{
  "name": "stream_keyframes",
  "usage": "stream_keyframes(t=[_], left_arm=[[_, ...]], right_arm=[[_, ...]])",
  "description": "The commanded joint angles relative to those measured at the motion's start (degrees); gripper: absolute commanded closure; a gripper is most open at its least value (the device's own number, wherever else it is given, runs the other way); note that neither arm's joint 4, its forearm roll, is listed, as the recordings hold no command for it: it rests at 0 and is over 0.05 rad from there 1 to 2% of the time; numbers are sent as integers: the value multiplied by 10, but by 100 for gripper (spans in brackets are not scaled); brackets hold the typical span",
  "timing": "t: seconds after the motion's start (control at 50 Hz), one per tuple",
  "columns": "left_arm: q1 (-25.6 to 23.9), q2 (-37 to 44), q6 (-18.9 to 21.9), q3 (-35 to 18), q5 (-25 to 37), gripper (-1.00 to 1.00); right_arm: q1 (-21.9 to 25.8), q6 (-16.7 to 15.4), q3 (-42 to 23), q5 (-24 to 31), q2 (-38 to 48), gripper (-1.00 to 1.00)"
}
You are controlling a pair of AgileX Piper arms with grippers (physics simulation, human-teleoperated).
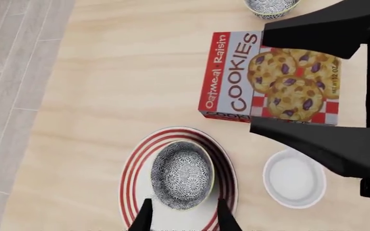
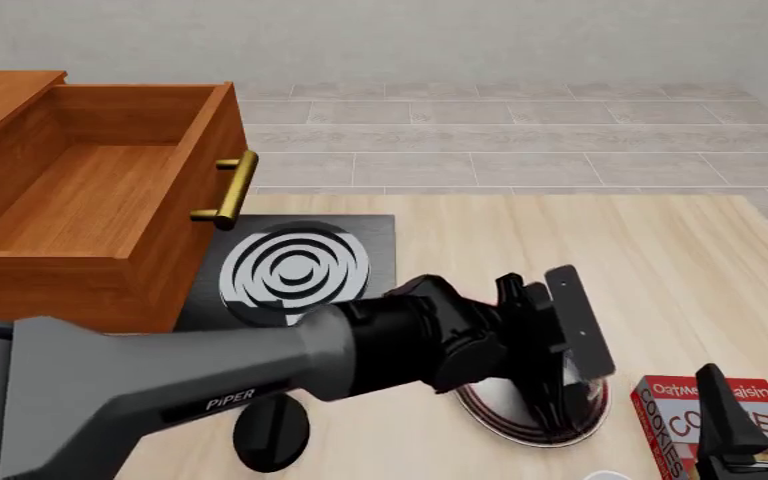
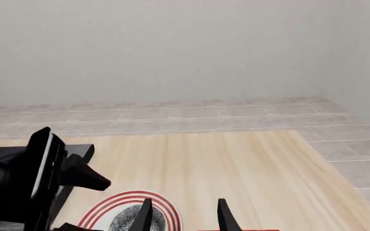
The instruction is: Pick the akita bowl in the top layer of the wooden cabinet and place it on the plate.
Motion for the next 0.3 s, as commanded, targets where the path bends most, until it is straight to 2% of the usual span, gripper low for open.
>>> stream_keyframes(t=[0.02, 0.3], left_arm=[[7, -13, 6, 8, 1, -100], [12, -28, 8, 9, 6, -100]], right_arm=[[1, -3, 0, 1, 0, -100], [4, -8, 0, 2, 0, -100]])
